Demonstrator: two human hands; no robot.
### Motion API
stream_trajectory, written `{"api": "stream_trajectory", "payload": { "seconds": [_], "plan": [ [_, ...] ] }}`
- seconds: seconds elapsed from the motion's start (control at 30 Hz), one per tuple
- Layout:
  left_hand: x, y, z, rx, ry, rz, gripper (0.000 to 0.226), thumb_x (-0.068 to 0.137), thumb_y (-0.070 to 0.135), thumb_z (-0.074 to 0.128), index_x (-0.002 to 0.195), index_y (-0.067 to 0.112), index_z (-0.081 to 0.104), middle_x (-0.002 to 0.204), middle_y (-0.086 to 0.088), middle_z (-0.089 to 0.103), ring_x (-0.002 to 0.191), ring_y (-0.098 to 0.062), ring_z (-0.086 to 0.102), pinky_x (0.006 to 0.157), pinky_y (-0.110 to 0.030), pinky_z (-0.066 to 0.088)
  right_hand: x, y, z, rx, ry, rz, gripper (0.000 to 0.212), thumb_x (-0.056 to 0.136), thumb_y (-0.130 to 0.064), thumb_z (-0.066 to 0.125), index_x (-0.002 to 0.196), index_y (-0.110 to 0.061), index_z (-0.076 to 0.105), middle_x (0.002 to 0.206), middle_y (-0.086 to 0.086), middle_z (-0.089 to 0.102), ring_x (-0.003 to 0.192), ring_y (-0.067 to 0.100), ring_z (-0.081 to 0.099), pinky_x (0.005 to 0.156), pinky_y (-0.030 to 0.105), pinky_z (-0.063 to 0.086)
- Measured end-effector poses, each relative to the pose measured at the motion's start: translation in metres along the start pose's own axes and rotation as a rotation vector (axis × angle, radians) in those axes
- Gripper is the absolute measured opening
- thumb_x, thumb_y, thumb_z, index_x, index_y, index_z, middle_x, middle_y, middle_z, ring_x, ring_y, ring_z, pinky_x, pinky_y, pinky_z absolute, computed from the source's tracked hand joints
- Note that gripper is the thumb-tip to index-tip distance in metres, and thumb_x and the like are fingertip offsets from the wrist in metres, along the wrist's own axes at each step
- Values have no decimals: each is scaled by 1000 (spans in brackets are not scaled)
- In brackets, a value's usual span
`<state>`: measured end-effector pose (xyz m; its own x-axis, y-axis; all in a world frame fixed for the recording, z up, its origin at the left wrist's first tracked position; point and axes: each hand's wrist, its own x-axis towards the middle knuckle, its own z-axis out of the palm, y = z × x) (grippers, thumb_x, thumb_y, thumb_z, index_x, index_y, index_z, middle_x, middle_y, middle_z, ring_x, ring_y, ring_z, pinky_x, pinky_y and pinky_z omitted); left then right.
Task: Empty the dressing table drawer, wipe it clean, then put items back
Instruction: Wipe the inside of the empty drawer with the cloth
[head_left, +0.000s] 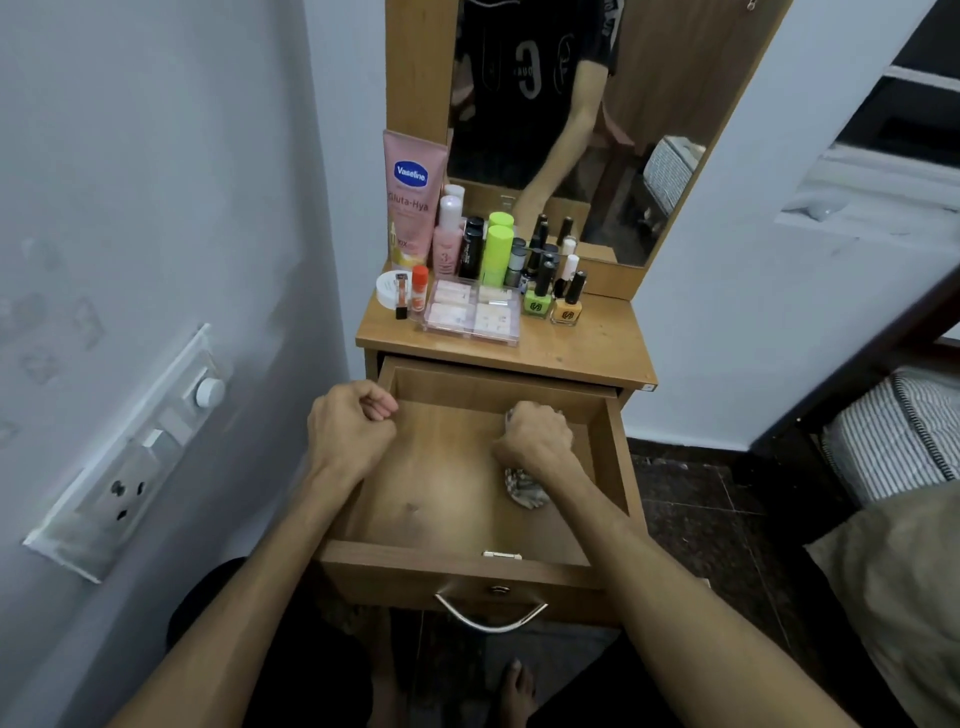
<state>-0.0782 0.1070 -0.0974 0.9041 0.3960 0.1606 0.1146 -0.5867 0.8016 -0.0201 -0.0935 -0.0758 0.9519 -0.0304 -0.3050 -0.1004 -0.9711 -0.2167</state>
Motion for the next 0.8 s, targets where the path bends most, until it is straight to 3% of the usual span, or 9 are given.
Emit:
{"api": "stream_trajectory", "payload": {
  "seconds": [0.17,0.23,0.33,0.43,0.57,0.7,0.8],
  "plan": [
    [-3,3,-1,0,-1,-30,29,68,-9,66,80,16,76,72,6,69,72,-10,65,72,-31,58,-3,-36,18,123,-42,-137,36,90,-19,68,125,-16,60,105,2,62,90,22,57,77,32,45],
    [-4,4,0,-1,5,-35,28,69,-8,66,80,16,76,72,7,69,71,-8,64,71,-29,56,-5,-55,27,157,-73,-234,45,89,-20,68,134,-24,59,110,2,66,92,23,61,76,31,45],
    [-7,6,0,-8,12,-17,26,70,-6,69,82,17,76,72,10,67,69,-5,61,67,-23,52,-9,-73,34,154,-137,-326,52,85,-19,68,135,-31,61,117,5,68,106,28,66,87,38,56],
    [-11,8,-2,-2,6,1,24,70,-4,71,81,16,75,72,8,67,70,-6,61,68,-27,54,-7,-68,27,132,-234,-362,53,90,-23,67,140,-35,60,128,7,65,115,29,63,100,41,54],
    [-13,7,-2,36,7,12,28,68,-6,68,77,20,72,72,9,66,70,-5,61,67,-26,54,-28,-51,27,81,-443,-489,47,89,-3,56,125,-28,74,135,7,65,118,26,62,99,37,55],
    [-17,7,-3,98,19,64,29,69,-7,67,76,22,71,73,11,64,71,-7,60,68,-26,50,-56,-48,29,-65,-559,-580,50,92,-1,46,119,-29,78,134,1,68,117,23,62,100,27,49],
    [-20,9,-4,140,6,122,28,70,-6,68,75,21,71,78,7,65,73,-10,59,71,-30,52,-55,-40,13,-158,-648,-534,44,95,-3,48,121,-25,77,133,5,69,120,26,61,106,38,50]
  ]
}}
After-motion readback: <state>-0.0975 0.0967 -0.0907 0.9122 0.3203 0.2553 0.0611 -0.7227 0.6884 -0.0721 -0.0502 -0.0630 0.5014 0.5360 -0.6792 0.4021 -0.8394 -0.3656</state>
